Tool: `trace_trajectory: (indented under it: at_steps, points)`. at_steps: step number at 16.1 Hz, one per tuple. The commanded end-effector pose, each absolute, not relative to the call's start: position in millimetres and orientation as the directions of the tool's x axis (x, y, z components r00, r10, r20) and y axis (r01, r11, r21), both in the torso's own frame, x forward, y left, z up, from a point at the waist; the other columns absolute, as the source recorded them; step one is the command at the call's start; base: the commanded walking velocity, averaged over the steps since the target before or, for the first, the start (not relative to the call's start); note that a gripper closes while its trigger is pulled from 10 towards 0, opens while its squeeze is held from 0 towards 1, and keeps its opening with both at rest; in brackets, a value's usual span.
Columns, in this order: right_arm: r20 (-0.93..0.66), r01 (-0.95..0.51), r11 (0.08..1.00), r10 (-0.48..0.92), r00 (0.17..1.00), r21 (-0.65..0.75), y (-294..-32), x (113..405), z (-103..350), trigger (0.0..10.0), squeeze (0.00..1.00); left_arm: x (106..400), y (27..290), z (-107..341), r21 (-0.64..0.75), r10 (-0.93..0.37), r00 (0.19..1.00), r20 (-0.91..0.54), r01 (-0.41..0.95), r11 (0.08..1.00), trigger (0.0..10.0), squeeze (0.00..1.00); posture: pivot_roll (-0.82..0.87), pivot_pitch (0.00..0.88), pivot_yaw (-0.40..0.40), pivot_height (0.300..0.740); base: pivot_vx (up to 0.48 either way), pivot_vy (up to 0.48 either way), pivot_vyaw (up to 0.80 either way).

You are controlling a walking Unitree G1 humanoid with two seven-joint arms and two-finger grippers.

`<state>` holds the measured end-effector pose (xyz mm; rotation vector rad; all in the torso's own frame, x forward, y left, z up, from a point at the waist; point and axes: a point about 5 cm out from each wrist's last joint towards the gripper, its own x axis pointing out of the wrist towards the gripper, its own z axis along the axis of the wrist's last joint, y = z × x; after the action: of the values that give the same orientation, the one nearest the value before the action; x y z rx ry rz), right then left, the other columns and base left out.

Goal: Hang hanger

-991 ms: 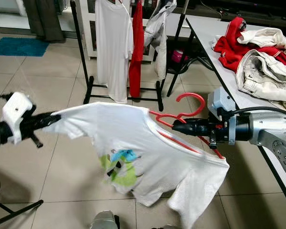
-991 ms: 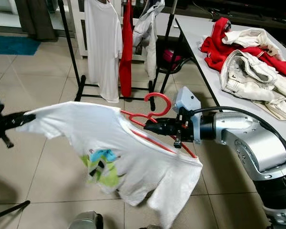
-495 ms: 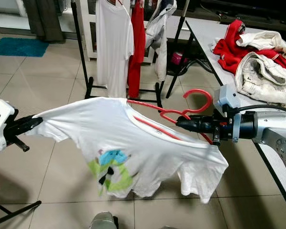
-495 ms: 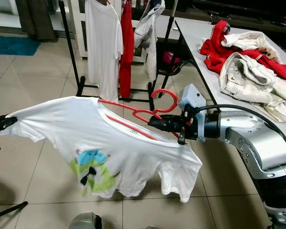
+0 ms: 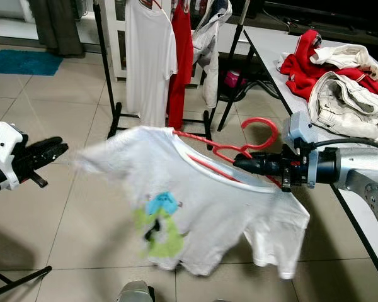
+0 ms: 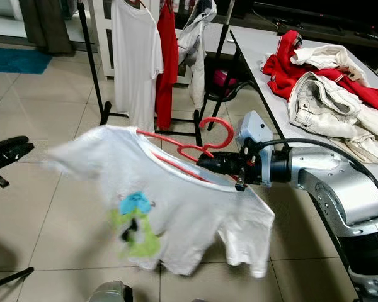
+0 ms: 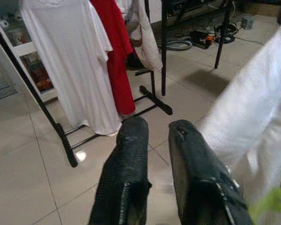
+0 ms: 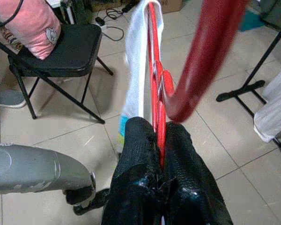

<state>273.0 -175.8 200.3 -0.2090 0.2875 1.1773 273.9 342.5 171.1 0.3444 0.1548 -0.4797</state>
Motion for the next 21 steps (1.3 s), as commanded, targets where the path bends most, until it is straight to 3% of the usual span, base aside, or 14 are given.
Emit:
trace_trajectory:
  at_steps: [1, 5, 6, 7, 8, 9, 11, 12, 15, 17, 21]
  points:
    - [-0.321, -0.91, 0.412, 0.858, 0.401, -0.034, -188.3, 271.2, 207.1, 10.0, 0.0, 273.2, 348.3, 174.2, 0.297, -0.406, 0.883, -0.234, 0.463, 0.835, 10.0, 1.0, 0.06, 0.025, -0.093, 0.74, 0.0, 0.0, 0.0]
    - [-0.339, -0.891, 0.453, 0.835, 0.433, -0.022, -193.5, 269.0, 201.0, 10.0, 0.0, 269.6, 358.5, 166.9, 0.304, -0.321, 0.916, -0.24, 0.385, 0.871, 10.0, 1.0, 0.06, 0.033, -0.096, 0.74, 0.0, 0.0, 0.0]
    - [-0.355, -0.867, 0.498, 0.809, 0.468, -0.01, -194.9, 269.9, 194.3, 10.0, 0.0, 273.5, 357.3, 166.1, 0.302, -0.257, 0.944, -0.209, 0.312, 0.901, 10.0, 1.0, 0.07, 0.035, -0.097, 0.74, 0.0, 0.0, 0.0]
    - [-0.39, -0.76, 0.649, 0.694, 0.605, -0.024, -193.1, 277.3, 174.1, 10.0, 0.0, 278.4, 335.5, 160.1, 0.263, -0.234, 0.956, -0.177, 0.275, 0.925, 10.0, 1.0, 0.06, 0.04, -0.089, 0.74, 0.0, 0.0, 0.0]
    - [-0.385, -0.688, 0.726, 0.632, 0.673, -0.013, -191.1, 281.0, 165.2, 10.0, 0.0, 277.2, 316.8, 156.2, 0.251, -0.262, 0.951, -0.167, 0.298, 0.921, 10.0, 0.0, 0.07, 0.043, -0.086, 0.74, 0.0, 0.0, 0.0]
    - [-0.378, -0.643, 0.766, 0.597, 0.707, 0.008, -189.8, 281.8, 159.6, 10.0, 0.0, 275.6, 301.3, 154.7, 0.234, -0.29, 0.946, -0.147, 0.318, 0.919, 10.0, 0.0, 0.07, 0.049, -0.087, 0.74, 0.0, 0.0, 0.0]
    - [-0.348, -0.491, 0.871, 0.467, 0.813, 0.022, -185.3, 280.7, 142.6, 10.0, 0.0, 269.2, 238.7, 150.2, 0.109, -0.383, 0.921, -0.078, 0.389, 0.915, 10.0, 0.0, 0.08, 0.065, -0.094, 0.74, 0.0, 0.0, 0.0]
    - [-0.329, -0.415, 0.91, 0.398, 0.856, 0.022, -181.4, 280.6, 137.7, 10.0, 0.0, 268.2, 214.9, 150.6, 0.106, -0.368, 0.929, -0.039, 0.37, 0.923, 10.0, 0.0, 0.08, 0.072, -0.089, 0.74, 0.0, 0.0, 0.0]
    - [-0.263, -0.14, 0.99, 0.142, 0.954, 0.026, -173.7, 284.7, 131.0, 10.0, 0.0, 272.3, 200.6, 147.4, 0.097, -0.106, 0.994, -0.032, 0.109, 0.989, 10.0, 0.0, 0.08, 0.089, -0.085, 0.74, 0.0, 0.0, 0.0]
    - [-0.254, -0.092, 0.996, 0.09, 0.963, 0.0, -165.0, 280.5, 124.4, 10.0, 0.0, 268.1, 191.5, 144.8, 0.125, -0.098, 0.994, -0.054, 0.104, 0.987, 10.0, 0.0, 0.08, 0.095, -0.08, 0.74, 0.0, 0.0, 0.0]
    - [-0.237, -0.098, 0.991, 0.118, 0.964, 0.095, -144.4, 270.8, 121.1, 10.0, 0.0, 273.3, 172.6, 153.2, 0.076, -0.092, 0.995, -0.035, 0.094, 0.993, 10.0, 0.0, 0.07, 0.09, -0.066, 0.74, 0.0, 0.0, 0.0]
